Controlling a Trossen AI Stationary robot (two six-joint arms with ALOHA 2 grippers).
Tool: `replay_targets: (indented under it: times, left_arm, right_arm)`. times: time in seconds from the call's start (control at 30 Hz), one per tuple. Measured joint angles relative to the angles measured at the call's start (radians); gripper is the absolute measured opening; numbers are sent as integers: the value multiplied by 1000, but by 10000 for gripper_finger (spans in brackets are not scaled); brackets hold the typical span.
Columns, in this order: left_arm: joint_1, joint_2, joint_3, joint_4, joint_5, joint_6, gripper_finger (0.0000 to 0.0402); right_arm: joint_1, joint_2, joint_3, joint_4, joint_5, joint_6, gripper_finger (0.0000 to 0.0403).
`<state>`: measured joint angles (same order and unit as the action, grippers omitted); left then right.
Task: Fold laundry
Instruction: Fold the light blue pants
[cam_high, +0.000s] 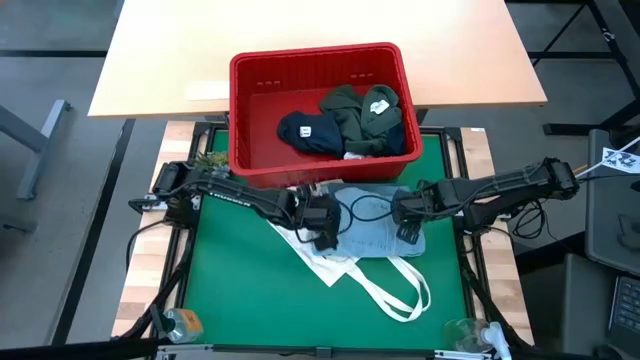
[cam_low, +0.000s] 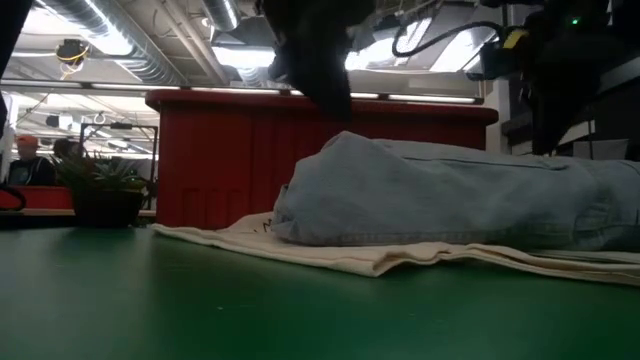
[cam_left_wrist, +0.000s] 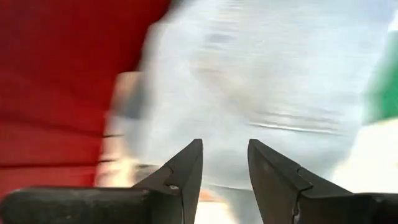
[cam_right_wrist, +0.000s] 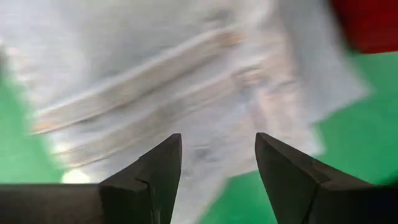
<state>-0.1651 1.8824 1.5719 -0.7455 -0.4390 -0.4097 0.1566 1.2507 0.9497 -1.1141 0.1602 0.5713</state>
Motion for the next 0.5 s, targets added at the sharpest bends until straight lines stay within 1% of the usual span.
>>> replay_targets:
  times: [0.07,0.17,0.3,0.4,0.5]
  left_arm:
    - [-21,0,0,38,59,-1,115]
    - [-58,3,0,81,90,-3,110]
    - [-97,40,-9,82,45,-7,103]
    - [-105,85,-39,76,17,-8,99]
    - [-101,125,-80,83,2,-35,98]
  right_arm:
    - [1,0,0,40,-41,7,204]
    - [1,0,0,100,-24,11,205]
    - [1,11,-22,196,42,11,205]
    - [1,33,-65,247,49,11,205]
    - [1,60,-114,260,49,11,205]
